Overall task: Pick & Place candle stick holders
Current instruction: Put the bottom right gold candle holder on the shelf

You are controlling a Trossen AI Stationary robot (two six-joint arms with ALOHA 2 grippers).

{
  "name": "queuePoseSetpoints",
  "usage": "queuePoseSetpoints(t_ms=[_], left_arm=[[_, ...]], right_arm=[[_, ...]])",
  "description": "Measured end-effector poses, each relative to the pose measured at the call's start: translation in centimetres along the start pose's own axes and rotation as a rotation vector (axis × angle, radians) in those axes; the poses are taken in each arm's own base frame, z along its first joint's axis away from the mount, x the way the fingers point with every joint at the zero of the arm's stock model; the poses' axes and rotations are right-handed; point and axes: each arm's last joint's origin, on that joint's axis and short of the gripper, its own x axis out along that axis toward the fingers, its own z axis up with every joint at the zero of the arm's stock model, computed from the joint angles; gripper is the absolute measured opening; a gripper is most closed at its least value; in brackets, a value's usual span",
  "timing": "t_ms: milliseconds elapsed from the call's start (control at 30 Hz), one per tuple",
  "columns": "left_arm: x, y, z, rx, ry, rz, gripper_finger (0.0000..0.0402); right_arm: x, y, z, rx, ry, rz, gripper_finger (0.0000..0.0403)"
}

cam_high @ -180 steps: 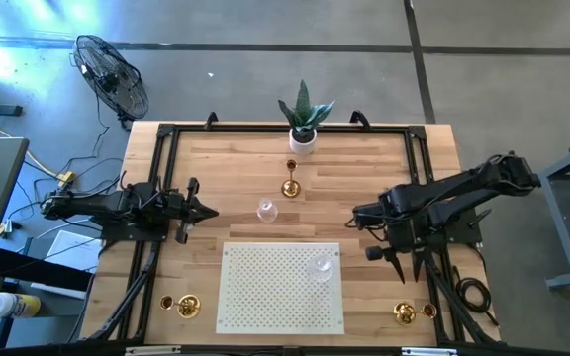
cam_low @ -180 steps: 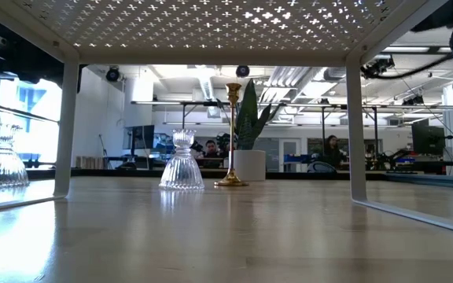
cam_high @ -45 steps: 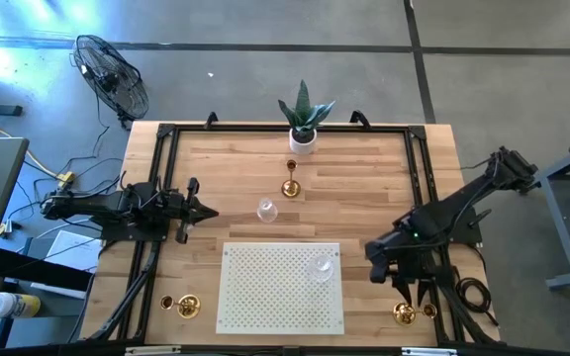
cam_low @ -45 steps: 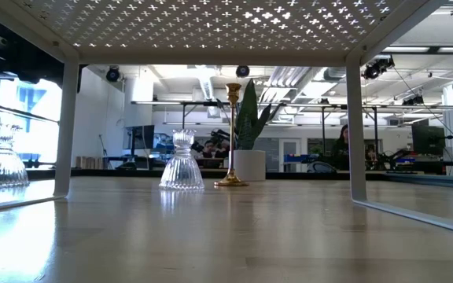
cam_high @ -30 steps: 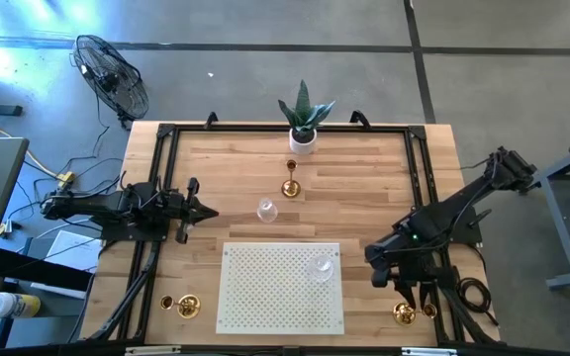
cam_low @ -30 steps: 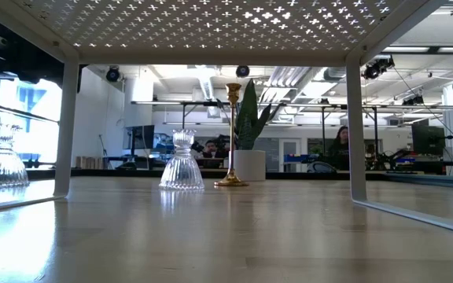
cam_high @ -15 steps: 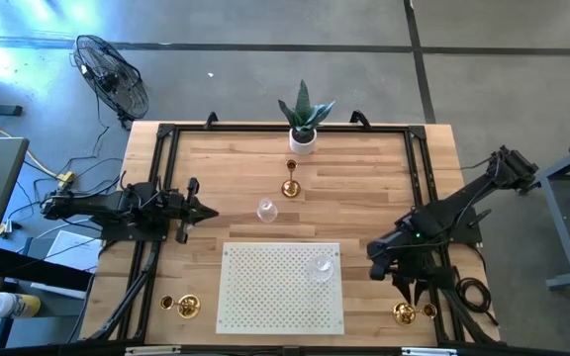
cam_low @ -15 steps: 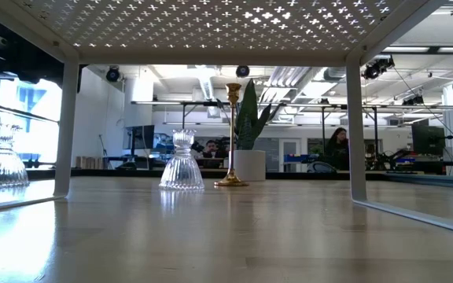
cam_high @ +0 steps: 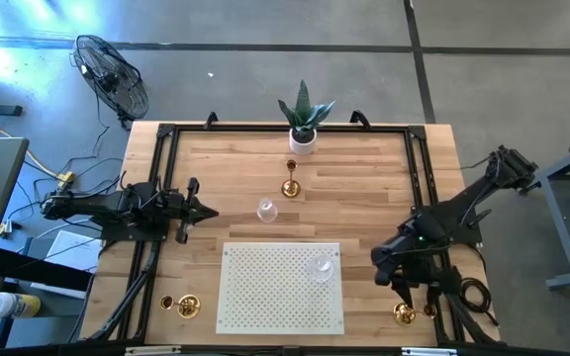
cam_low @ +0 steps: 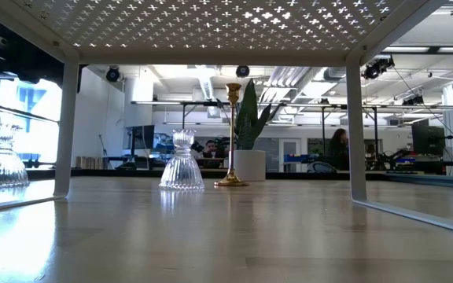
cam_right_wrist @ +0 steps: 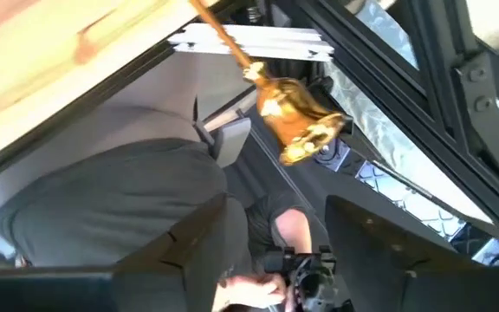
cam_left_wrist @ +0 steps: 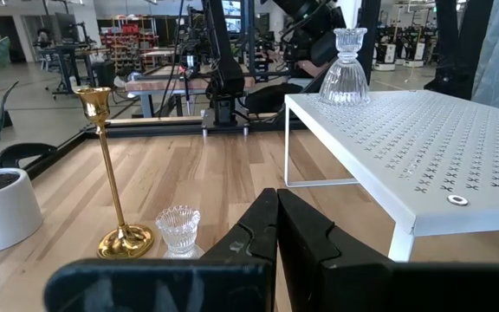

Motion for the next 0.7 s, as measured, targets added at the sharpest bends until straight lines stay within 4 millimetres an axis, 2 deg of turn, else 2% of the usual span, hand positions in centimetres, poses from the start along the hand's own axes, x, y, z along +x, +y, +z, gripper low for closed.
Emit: queuePoseSetpoints(t_ms=[233, 700], left_arm=[[0.0, 0.0, 0.0, 0.0, 0.0, 0.0, 0.0001], [0.0, 0.0, -0.01, 0.0, 0.001, 0.0, 0.0001]], right_arm=[[0.56, -0.22, -0.2, -0.021, -0.021, 0.053, 0.0219], [0.69, -0.29, 0.13, -0.001, -0.062, 0.092, 0.0217]])
